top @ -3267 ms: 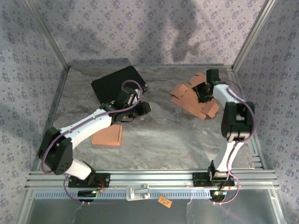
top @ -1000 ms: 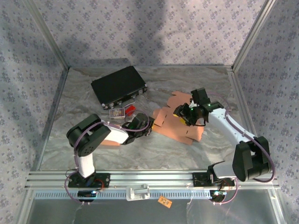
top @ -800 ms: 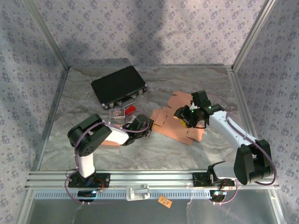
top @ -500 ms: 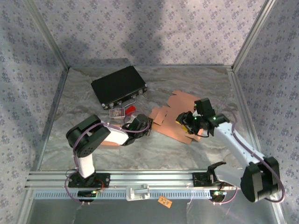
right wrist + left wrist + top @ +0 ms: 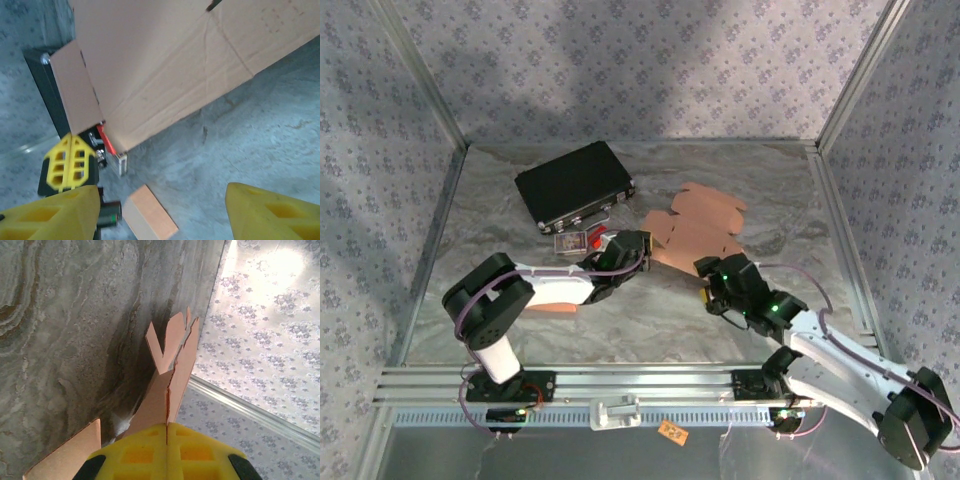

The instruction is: Fold the paper box

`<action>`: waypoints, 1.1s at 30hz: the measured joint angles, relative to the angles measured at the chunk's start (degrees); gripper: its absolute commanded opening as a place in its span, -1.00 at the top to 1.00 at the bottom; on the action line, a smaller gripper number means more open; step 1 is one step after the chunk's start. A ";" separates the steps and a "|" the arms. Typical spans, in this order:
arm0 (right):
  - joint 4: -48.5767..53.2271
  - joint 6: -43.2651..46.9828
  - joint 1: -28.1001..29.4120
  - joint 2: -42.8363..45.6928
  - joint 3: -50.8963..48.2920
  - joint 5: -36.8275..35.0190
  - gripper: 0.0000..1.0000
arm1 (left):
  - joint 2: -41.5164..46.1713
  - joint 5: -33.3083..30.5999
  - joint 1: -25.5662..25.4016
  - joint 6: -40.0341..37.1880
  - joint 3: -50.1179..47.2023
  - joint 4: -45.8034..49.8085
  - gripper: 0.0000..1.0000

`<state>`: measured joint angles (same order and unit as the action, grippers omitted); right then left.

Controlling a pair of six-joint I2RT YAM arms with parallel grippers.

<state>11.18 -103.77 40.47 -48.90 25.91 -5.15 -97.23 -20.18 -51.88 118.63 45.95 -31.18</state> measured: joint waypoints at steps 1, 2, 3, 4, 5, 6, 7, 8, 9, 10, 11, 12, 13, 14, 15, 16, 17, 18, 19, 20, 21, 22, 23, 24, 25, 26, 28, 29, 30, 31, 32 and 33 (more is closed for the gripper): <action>-1.62 -1.42 0.46 -1.09 -0.50 -1.31 -0.38 | 0.11 -0.13 -0.02 0.02 0.07 0.15 1.00; -3.32 -2.62 0.76 -2.40 -0.83 -2.64 -0.38 | 0.17 -0.26 -0.04 0.15 0.07 0.20 1.00; -4.59 -3.43 0.96 -3.65 -0.92 -3.50 -0.38 | 0.17 -0.28 -0.07 0.22 0.07 0.24 1.00; -6.05 -4.09 1.07 -5.05 -0.92 -4.46 -0.38 | 0.17 -0.39 -0.15 0.42 0.07 0.39 1.00; -7.48 -4.68 1.20 -6.34 -0.92 -5.16 -0.38 | 0.20 -0.48 -0.28 0.44 0.07 0.61 1.00; -8.68 -5.07 1.29 -7.50 -0.92 -5.70 -0.38 | 0.20 -0.48 -0.37 0.46 0.07 0.76 1.00; -9.90 -5.42 1.53 -8.74 -0.92 -6.34 -0.37 | 0.28 -0.50 -0.44 0.48 0.07 1.03 1.00; -11.15 -5.86 1.86 -9.99 -0.92 -7.04 -0.36 | 0.37 -0.52 -0.44 0.57 0.07 1.22 1.00; -12.17 -6.10 2.14 -10.88 -0.92 -7.41 -0.35 | 0.46 -0.55 -0.44 0.59 0.07 1.22 1.00; -13.29 -6.36 2.34 -11.82 -0.96 -7.91 -0.34 | 0.55 -0.68 -0.44 0.61 0.07 1.22 1.00; -14.49 -6.47 2.51 -12.63 -1.05 -8.26 -0.33 | 0.68 -0.70 -0.44 0.61 0.07 1.27 1.00; -15.37 -6.62 2.56 -13.35 -1.09 -8.57 -0.32 | 0.81 -0.74 -0.44 0.61 0.07 1.27 1.00; -16.06 -6.78 2.56 -14.01 -1.14 -8.79 -0.32 | 0.94 -0.90 -0.42 0.61 0.07 1.25 1.00; -16.37 -6.86 2.62 -14.58 -1.14 -9.07 -0.32 | 1.05 -0.92 -0.42 0.61 0.07 1.25 1.00; -16.59 -6.86 2.73 -14.97 -1.14 -9.35 -0.32 | 1.14 -0.94 -0.42 0.61 0.07 1.22 1.00; -16.81 -6.88 2.95 -15.32 -1.14 -9.60 -0.32 | 1.16 -0.98 -0.42 0.61 0.07 1.18 1.00; -17.20 -6.91 3.21 -15.67 -1.16 -9.68 -0.32 | 1.16 -1.07 -0.44 0.61 0.07 1.16 1.00; -17.86 -6.93 3.37 -16.04 -1.29 -9.81 -0.32 | 1.16 -1.09 -0.44 0.61 0.07 1.18 1.00; -18.62 -7.04 3.48 -16.61 -1.46 -10.10 -0.31 | 1.16 -1.09 -0.42 0.61 0.07 1.18 1.00; -19.37 -7.08 3.56 -17.40 -1.60 -10.29 -0.30 | 1.16 -1.11 -0.42 0.61 0.07 1.16 1.00; -20.35 -7.04 3.56 -18.34 -1.75 -10.60 -0.30 | 1.16 -1.09 -0.42 0.61 0.07 1.18 1.00; -21.35 -6.99 3.52 -19.34 -1.86 -10.84 -0.28 | 1.16 -1.09 -0.42 0.61 0.07 1.18 1.00; -22.27 -6.69 3.34 -20.41 -1.92 -11.08 -0.25 | 1.16 -1.09 -0.42 0.61 0.07 1.18 1.00; -22.84 -6.40 3.15 -21.11 -1.92 -11.23 -0.21 | 1.18 -1.09 -0.42 0.61 0.07 1.16 1.00; -23.54 -6.03 2.80 -21.68 -1.92 -11.50 -0.16 | 1.18 -1.09 -0.42 0.61 0.07 1.16 1.00; -24.17 -5.64 2.43 -21.94 -1.92 -11.65 -0.10 | 1.18 -1.09 -0.42 0.61 0.07 1.18 1.00; -25.18 -4.55 1.49 -22.01 -1.92 -12.09 0.00 | 1.25 -1.09 -0.42 0.61 0.04 1.20 1.00; -25.59 -4.07 1.03 -22.01 -1.92 -12.20 0.06 | 1.33 -1.09 -0.42 0.61 0.04 1.18 1.00; -25.86 -3.41 0.61 -21.97 -1.92 -12.28 0.12 | 1.44 -1.09 -0.42 0.61 -0.02 1.20 1.00; -26.03 -2.91 0.28 -21.88 -1.90 -12.48 0.19 | 1.62 -1.09 -0.42 0.61 -0.15 1.22 1.00; -26.16 -2.14 -0.04 -21.66 -1.88 -12.68 0.26 | 1.90 -1.09 -0.42 0.61 -0.28 1.22 1.00; -26.21 -1.66 -0.24 -21.35 -1.88 -12.72 0.31 | 2.10 -1.11 -0.42 0.61 -0.39 1.25 1.00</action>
<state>-15.03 -105.43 40.23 -70.26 24.03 -17.87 -95.13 -21.30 -52.29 119.24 45.56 -29.93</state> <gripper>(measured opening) 0.390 0.045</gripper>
